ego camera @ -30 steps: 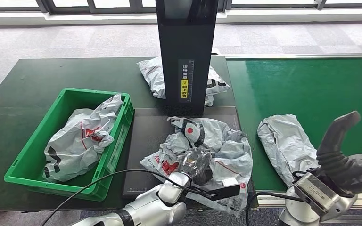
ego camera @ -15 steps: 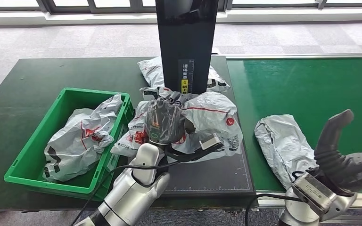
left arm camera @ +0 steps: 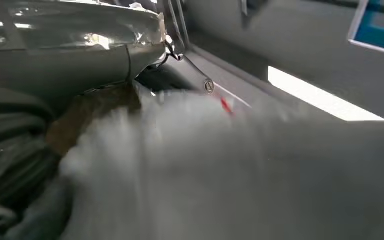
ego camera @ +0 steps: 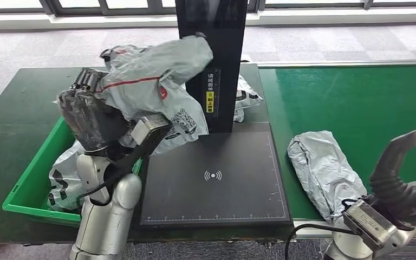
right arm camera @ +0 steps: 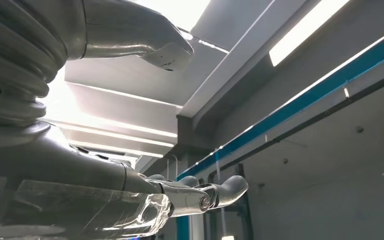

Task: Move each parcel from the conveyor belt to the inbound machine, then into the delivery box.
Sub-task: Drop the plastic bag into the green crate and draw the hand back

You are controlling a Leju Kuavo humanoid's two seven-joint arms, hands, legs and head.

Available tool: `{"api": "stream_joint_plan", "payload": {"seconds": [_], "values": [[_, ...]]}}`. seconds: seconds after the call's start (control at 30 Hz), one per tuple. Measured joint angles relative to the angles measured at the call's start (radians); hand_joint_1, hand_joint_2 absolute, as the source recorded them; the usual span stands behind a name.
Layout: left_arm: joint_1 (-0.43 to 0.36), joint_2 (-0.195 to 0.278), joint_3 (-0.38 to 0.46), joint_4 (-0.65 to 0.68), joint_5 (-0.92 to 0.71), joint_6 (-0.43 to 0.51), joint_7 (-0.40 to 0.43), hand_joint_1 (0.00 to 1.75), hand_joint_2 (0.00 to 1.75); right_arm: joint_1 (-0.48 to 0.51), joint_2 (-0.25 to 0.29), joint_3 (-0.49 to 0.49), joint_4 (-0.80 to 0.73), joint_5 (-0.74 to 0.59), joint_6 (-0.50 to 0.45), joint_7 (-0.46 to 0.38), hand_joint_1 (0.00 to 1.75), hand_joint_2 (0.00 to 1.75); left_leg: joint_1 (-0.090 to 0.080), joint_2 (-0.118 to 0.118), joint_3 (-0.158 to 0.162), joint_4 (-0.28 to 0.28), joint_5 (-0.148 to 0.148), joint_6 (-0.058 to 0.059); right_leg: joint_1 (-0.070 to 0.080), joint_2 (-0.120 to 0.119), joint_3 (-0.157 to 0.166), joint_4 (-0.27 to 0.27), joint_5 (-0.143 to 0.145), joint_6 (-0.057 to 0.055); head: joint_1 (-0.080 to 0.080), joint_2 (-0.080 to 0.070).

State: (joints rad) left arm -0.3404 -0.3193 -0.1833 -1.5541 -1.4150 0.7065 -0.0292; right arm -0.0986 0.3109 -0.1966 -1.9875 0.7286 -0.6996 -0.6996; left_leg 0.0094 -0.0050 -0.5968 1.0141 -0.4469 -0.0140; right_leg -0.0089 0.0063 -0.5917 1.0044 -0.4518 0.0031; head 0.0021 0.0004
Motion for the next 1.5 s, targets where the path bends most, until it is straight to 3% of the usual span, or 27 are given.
{"api": "stream_joint_plan", "payload": {"seconds": [0.13,0.23,0.4,0.57,0.73,0.9,1.07,1.5], "values": [[0.008,-0.005,0.076,-0.070,0.002,-0.001,-0.013,1.75,1.75,0.001,0.000,-0.002,-0.004,-0.001,0.000,0.000,0.00,1.75,0.000,0.000,0.000,0.000,0.000,0.000,0.000,-0.001,0.001,0.000,0.000,0.000,0.000,0.000],[-0.004,-0.012,0.162,-0.071,0.017,-0.002,-0.071,1.75,1.75,0.001,0.000,-0.002,-0.006,-0.001,0.000,0.000,0.00,1.75,0.000,0.000,0.000,0.000,0.001,-0.001,0.000,-0.001,0.001,0.000,0.000,0.000,0.000,0.000],[-0.075,-0.017,0.401,0.036,0.019,-0.006,-0.178,1.75,1.75,0.001,0.000,-0.002,-0.007,-0.001,0.000,0.000,0.00,1.75,0.000,0.000,0.001,0.000,0.002,-0.003,0.001,0.000,0.000,0.000,0.001,-0.002,0.000,0.000],[-0.090,-0.019,0.462,0.065,0.018,-0.006,-0.192,1.75,1.75,0.001,0.000,-0.002,-0.008,-0.002,0.000,0.000,0.00,1.75,0.000,0.000,0.001,0.000,0.002,-0.003,0.001,0.000,0.000,0.000,0.002,-0.003,0.000,0.000],[-0.151,-0.023,0.639,0.198,-0.066,-0.006,-0.175,1.75,1.75,0.001,0.000,-0.002,-0.010,-0.002,0.000,0.000,0.00,1.75,0.000,0.000,0.000,0.000,0.002,-0.003,0.001,0.000,0.000,0.000,0.001,-0.003,0.000,0.000],[-0.170,0.013,0.647,0.358,-0.142,-0.006,0.017,1.75,1.75,0.001,0.000,-0.002,-0.010,-0.002,0.000,0.000,0.00,1.75,0.000,0.000,0.000,0.000,0.002,-0.003,0.001,0.000,0.000,0.000,0.002,-0.003,0.000,0.000],[-0.201,0.069,0.598,0.553,-0.150,-0.006,0.174,1.75,1.75,0.001,0.000,-0.002,-0.010,-0.002,0.000,0.000,0.00,1.75,0.000,0.000,0.000,0.000,0.003,-0.003,0.001,0.000,0.000,0.000,0.002,-0.003,0.000,0.000],[-0.278,0.161,0.494,0.957,-0.154,-0.029,0.335,1.75,1.75,0.000,0.000,0.004,-0.009,-0.002,0.000,0.000,0.00,1.75,0.000,0.000,0.000,0.000,0.003,-0.003,0.001,0.000,0.000,0.000,0.002,-0.003,0.000,0.000]]}}
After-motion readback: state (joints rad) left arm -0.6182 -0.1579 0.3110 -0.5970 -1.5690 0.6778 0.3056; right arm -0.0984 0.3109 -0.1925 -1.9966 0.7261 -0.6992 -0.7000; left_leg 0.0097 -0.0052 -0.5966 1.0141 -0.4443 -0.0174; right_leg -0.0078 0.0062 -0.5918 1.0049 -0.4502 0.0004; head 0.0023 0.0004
